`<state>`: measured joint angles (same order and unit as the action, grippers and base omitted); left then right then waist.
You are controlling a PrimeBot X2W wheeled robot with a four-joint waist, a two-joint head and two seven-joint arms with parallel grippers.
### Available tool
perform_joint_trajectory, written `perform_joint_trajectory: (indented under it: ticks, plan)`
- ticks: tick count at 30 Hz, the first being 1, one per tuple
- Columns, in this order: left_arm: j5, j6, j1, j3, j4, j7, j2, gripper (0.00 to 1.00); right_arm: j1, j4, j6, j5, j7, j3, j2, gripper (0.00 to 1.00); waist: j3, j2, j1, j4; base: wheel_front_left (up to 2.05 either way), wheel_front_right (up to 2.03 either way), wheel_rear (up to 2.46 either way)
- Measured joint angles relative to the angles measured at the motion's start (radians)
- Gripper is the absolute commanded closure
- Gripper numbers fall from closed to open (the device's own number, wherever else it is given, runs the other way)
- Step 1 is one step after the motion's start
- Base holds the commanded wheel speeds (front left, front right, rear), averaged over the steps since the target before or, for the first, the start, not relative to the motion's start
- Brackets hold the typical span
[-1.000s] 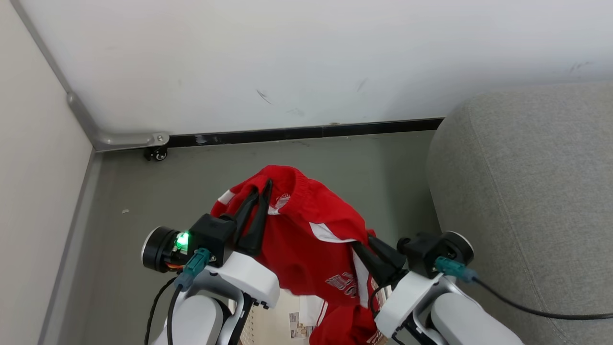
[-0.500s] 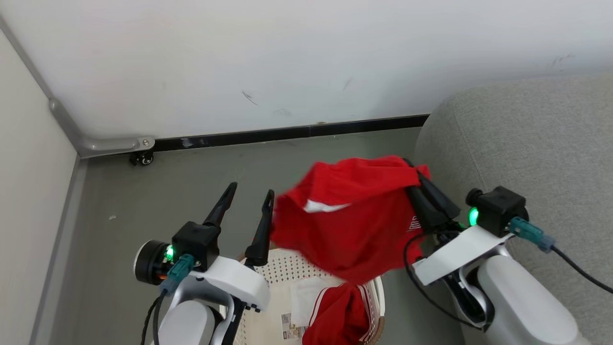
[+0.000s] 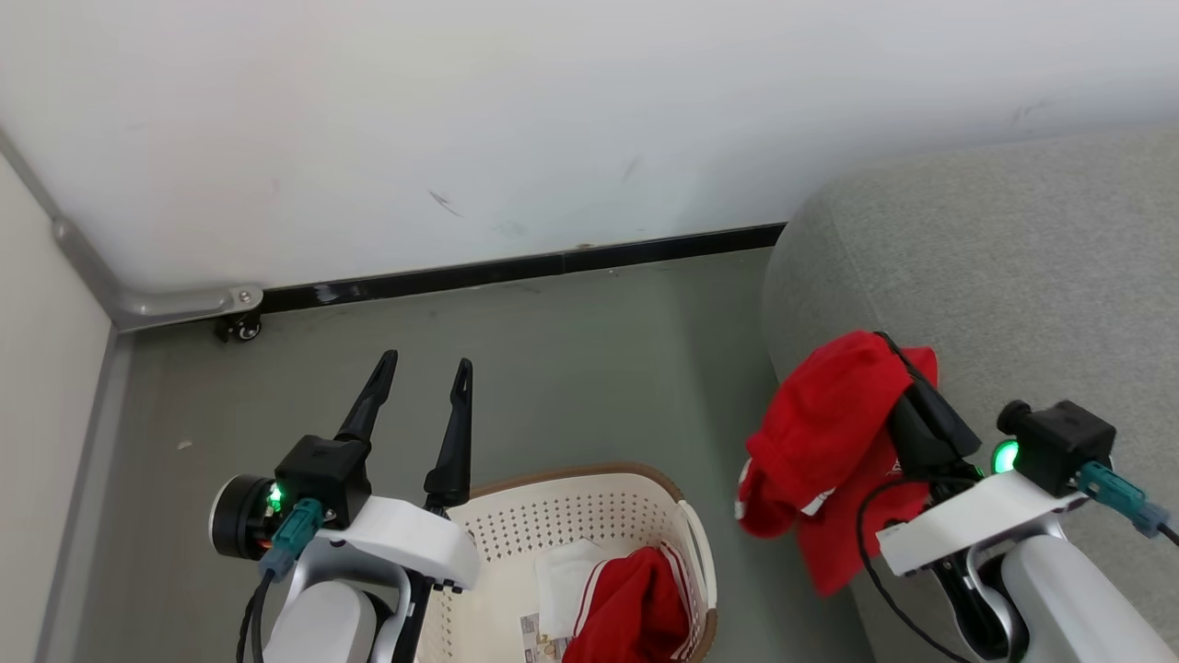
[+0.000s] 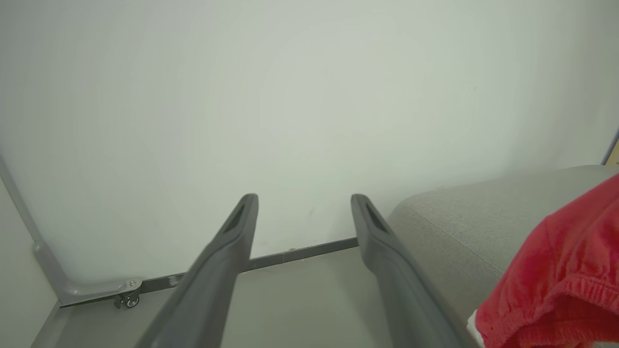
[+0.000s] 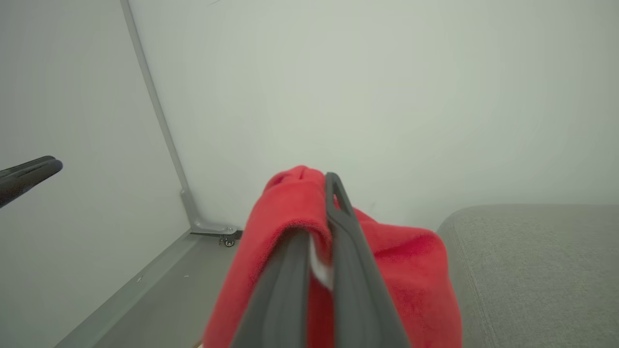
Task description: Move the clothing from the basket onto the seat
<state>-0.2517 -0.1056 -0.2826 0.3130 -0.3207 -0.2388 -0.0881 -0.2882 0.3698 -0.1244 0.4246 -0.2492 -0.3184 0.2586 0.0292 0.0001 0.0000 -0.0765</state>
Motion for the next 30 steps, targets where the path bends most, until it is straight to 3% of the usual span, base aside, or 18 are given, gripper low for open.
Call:
perform_joint_trajectory:
  ticks: [15, 30]
  plan:
    - [0.000, 0.000, 0.013, -0.012, 0.022, -0.008, 0.002, 0.00, 0.170, -0.115, 0.000, -0.009, 0.000, 0.151, -0.030, 1.00, -0.010, 0.0000, 0.0000, -0.097, 0.00, 0.00, 0.00]
    - [0.010, 0.000, 0.031, -0.040, 0.062, -0.014, 0.003, 0.00, 0.257, -0.216, 0.000, -0.022, 0.012, 0.163, -0.075, 1.00, 0.001, 0.0000, 0.0000, -0.199, 0.00, 0.00, 0.00]
